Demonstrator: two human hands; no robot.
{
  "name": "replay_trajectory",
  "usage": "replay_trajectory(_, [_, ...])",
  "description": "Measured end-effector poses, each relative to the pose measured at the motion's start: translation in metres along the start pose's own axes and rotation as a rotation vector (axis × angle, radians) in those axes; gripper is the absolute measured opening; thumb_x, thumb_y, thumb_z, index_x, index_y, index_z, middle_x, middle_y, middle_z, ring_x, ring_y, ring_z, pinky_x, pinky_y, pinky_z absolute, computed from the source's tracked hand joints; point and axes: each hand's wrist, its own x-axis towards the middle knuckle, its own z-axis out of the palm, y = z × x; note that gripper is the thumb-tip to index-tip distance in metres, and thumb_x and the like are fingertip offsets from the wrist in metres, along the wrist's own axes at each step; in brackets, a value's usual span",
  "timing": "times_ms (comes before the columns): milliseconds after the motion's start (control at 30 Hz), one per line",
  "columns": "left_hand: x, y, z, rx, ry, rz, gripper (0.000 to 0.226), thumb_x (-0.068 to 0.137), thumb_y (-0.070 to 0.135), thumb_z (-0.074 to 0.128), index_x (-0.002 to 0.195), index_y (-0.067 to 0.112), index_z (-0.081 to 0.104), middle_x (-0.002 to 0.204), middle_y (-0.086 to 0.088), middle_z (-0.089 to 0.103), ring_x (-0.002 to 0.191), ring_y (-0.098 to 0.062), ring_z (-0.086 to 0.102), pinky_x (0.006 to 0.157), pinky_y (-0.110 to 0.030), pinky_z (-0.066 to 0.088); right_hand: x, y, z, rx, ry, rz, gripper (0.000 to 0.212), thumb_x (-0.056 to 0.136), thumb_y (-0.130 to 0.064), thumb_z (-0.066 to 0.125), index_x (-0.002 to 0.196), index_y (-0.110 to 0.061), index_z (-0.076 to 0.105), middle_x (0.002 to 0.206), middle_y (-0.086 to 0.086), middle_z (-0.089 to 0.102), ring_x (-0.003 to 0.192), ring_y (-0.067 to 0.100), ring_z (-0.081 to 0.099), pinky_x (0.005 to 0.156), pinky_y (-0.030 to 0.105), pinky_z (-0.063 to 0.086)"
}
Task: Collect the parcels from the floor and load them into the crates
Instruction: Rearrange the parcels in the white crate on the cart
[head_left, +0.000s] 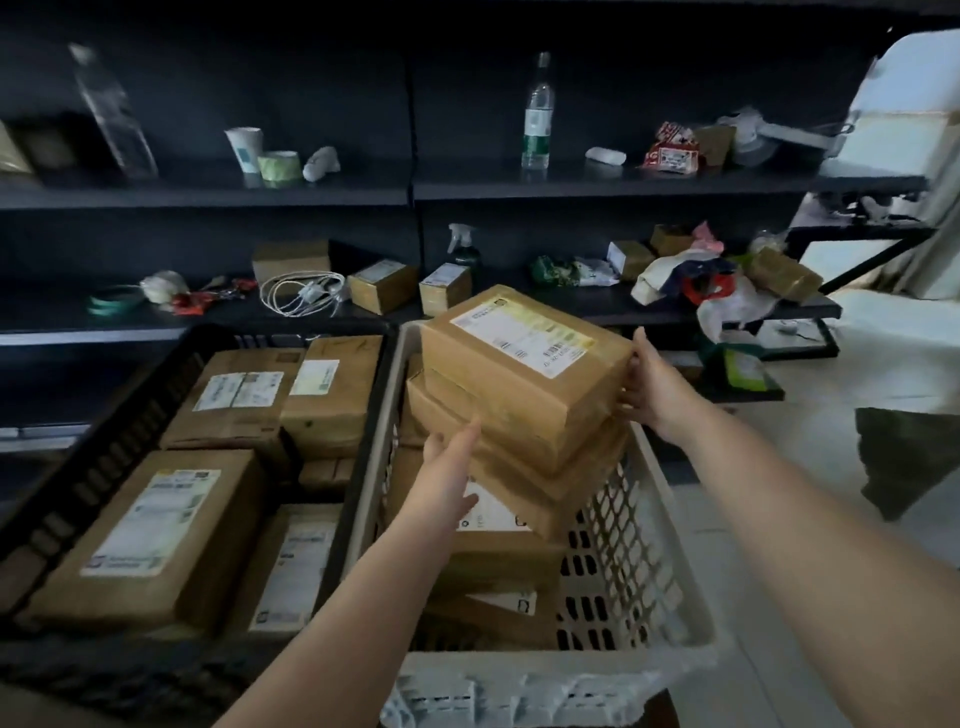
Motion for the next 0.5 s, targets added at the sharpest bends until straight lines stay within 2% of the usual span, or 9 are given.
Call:
replay_trajectory(100, [0.005,0.003,0.01,-0.017,-0.036,-0.027,0.08,0.08,0.064,0.055,0.147,0.034,0.022,0.15,-0.003,0.034,0.134,-0.027,0.038,0.102,-0.041,0.039,0.008,0.01,0.007,0.078,-0.202,-0.012,0.053,0.09,-0.068,0.028,0.116,-0.034,0.06,0.13,-0.002,0.057,0.119,0.019,0.052,0.097,0.036,0.042])
replay_trajectory(167, [0.008,0.006,0.013,-0.038,-0.047,-0.017,0.082,0.08,0.067,0.051,0.148,0.035,0.017,0.15,-0.001,0.034,0.135,-0.027,0.036,0.105,-0.044,0.036,0.01,0.019,0.011,0.096,-0.254,-0.005,0.053,0.09,-0.068,0.028,0.119,-0.036,0.059,0.132,0.0,0.057,0.12,0.019,0.052,0.101,0.038,0.042])
replay_trajectory(233, [0.012,0.009,0.012,-0.078,-0.053,-0.003,0.084,0.08,0.069,0.048,0.149,0.035,0.014,0.151,0.0,0.032,0.137,-0.026,0.033,0.11,-0.046,0.031,0.005,0.027,0.016,0.109,-0.288,-0.012,0.046,0.093,-0.063,0.03,0.118,-0.036,0.058,0.124,-0.003,0.062,0.115,0.016,0.055,0.095,0.035,0.045])
replay_trajectory(300, [0.017,0.013,0.009,-0.097,-0.072,-0.006,0.086,0.077,0.072,0.047,0.149,0.036,0.016,0.152,0.0,0.033,0.137,-0.025,0.033,0.113,-0.047,0.029,-0.001,0.034,0.022,0.15,-0.256,-0.013,0.044,0.094,-0.059,0.033,0.12,-0.034,0.057,0.114,-0.006,0.065,0.11,0.014,0.056,0.093,0.033,0.045])
replay_trajectory(367, [0.021,0.017,0.004,-0.082,-0.096,0.003,0.087,0.075,0.076,0.045,0.148,0.037,0.019,0.15,0.001,0.036,0.135,-0.024,0.036,0.113,-0.047,0.029,-0.003,0.039,0.028,0.164,-0.213,-0.034,0.044,0.094,-0.057,0.035,0.121,-0.031,0.059,0.115,-0.004,0.066,0.11,0.014,0.057,0.095,0.034,0.045])
replay_trajectory(467, [0.027,0.031,-0.003,-0.028,-0.095,0.03,0.086,0.072,0.08,0.043,0.145,0.038,0.029,0.144,0.0,0.044,0.13,-0.024,0.042,0.111,-0.047,0.033,-0.006,0.031,0.038,0.195,-0.169,-0.062,0.038,0.097,-0.051,0.034,0.095,-0.033,0.067,0.087,-0.01,0.074,0.09,0.009,0.065,0.074,0.028,0.049])
replay_trajectory(500, [0.031,0.038,-0.004,-0.024,-0.088,0.036,0.086,0.071,0.08,0.044,0.144,0.036,0.032,0.142,-0.001,0.047,0.128,-0.025,0.044,0.11,-0.048,0.034,-0.005,0.025,0.042,0.215,-0.139,-0.073,0.038,0.097,-0.05,0.035,0.092,-0.031,0.068,0.081,-0.01,0.075,0.083,0.009,0.068,0.07,0.027,0.05])
